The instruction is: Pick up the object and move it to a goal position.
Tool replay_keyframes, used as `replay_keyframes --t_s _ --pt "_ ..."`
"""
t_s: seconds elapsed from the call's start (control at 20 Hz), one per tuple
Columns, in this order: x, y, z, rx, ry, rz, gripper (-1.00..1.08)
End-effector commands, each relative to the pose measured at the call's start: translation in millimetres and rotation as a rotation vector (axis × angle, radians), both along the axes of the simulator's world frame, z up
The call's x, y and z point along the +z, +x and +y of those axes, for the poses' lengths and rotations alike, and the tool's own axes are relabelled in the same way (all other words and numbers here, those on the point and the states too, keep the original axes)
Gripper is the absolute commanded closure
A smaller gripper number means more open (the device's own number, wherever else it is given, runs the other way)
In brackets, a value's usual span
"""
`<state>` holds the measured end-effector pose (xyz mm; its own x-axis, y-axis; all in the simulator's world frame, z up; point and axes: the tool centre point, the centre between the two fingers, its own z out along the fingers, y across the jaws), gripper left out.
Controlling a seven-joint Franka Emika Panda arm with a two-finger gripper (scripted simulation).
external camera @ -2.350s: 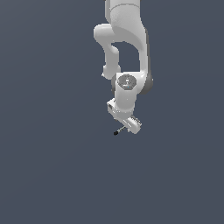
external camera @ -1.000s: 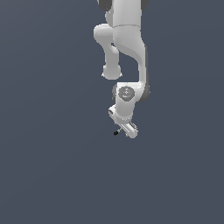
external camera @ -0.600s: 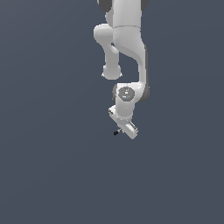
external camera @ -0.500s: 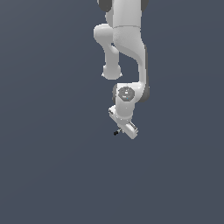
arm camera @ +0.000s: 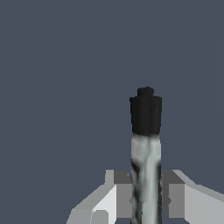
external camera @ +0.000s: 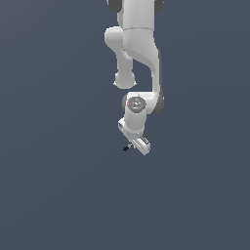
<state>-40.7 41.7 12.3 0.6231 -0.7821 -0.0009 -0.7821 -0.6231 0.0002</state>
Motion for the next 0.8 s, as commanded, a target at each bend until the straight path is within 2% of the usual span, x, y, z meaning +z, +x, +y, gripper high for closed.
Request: replay_keyframes --t_s 0.0,0.25,0.75 --pt "2 1 -15 -0.002 0.000 -0.001 1.08" --pt "10 5 -61 -0.002 0.000 -0.001 1.08" --pt "30 17 -188 -0.002 0.000 -0.001 1.08"
